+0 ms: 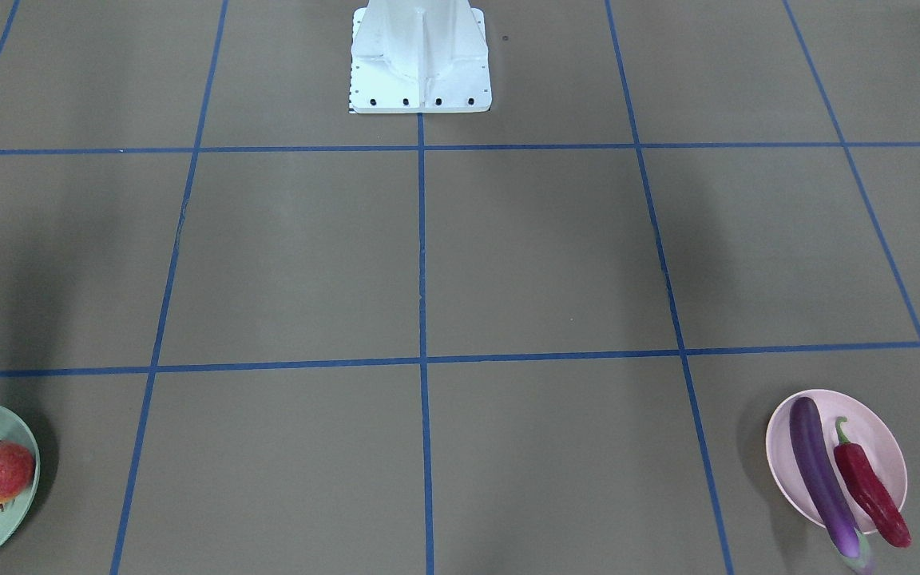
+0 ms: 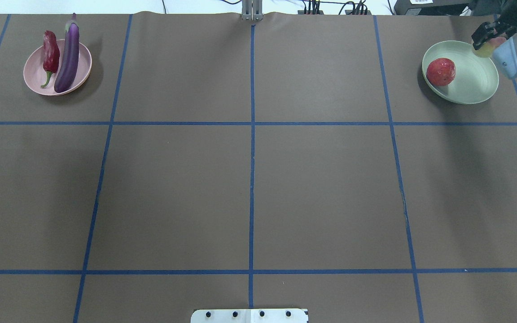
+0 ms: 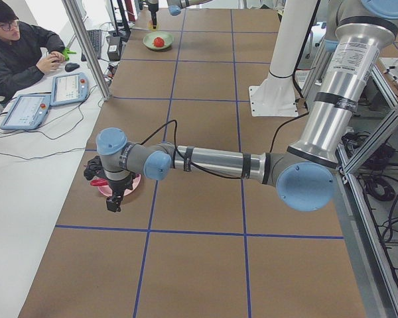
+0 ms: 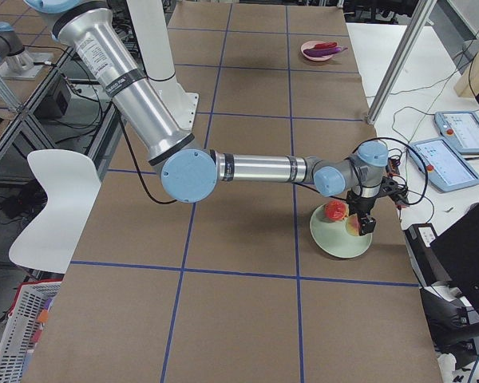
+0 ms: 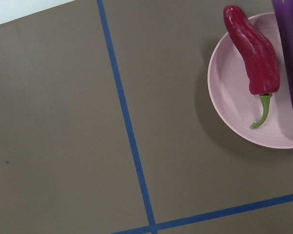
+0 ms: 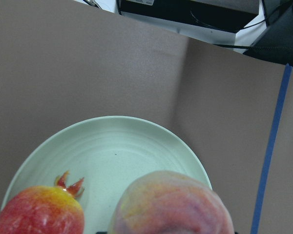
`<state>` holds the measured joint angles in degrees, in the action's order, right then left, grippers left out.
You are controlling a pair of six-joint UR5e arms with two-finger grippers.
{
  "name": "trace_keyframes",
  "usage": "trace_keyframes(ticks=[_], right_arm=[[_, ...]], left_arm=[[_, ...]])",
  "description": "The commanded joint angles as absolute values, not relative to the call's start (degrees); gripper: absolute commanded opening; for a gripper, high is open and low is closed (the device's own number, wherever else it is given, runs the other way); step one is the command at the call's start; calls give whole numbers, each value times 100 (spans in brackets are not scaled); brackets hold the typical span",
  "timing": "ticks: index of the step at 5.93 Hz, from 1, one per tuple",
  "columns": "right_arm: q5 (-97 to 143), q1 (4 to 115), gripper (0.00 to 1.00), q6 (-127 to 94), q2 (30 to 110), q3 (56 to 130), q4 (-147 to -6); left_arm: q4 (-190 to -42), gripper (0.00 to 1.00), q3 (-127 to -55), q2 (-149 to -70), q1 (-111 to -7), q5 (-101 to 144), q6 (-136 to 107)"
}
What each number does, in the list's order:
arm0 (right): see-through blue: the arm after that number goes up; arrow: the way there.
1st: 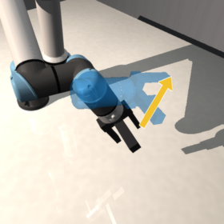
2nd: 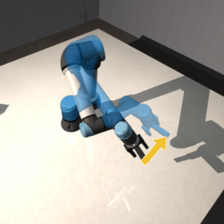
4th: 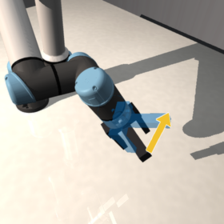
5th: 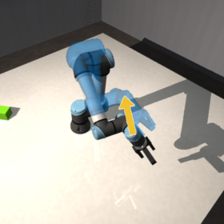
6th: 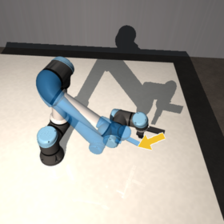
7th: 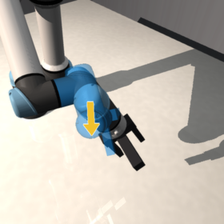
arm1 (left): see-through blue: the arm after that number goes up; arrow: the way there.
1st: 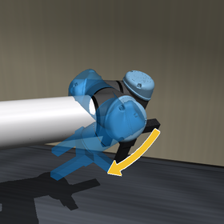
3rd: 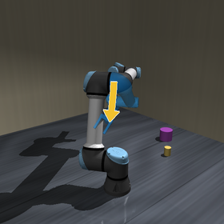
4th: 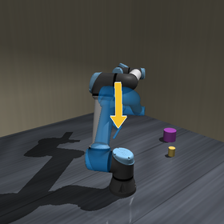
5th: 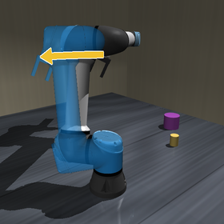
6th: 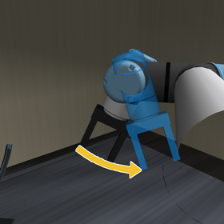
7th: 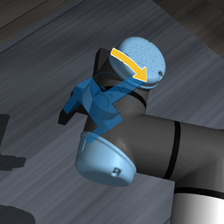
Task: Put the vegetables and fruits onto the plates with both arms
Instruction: 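Carry the peach to the green plate and release it with the right gripper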
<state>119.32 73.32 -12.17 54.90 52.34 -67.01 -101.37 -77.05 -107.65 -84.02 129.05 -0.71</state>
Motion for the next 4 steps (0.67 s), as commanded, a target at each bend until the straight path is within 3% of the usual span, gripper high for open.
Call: trace_keyframes(ticks=[1, 2, 3, 4], right_arm=[[11892, 6937, 0, -1536, 5563, 5124, -6644], [11996, 6926, 30, -1555, 5607, 5124, -6662], [12145, 6961, 99, -1495, 5634, 5176, -6680], [12573, 7187, 100, -1346, 5642, 5220, -6714]], left_arm=[[-10134, 100, -7717, -10767, -8402, 12894, -70], [-10125, 100, -7717, -10775, -8394, 12894, -70], [-10125, 100, -7725, -10784, -8394, 12894, -70], [-10108, 100, -7743, -10810, -8394, 12894, -70]])
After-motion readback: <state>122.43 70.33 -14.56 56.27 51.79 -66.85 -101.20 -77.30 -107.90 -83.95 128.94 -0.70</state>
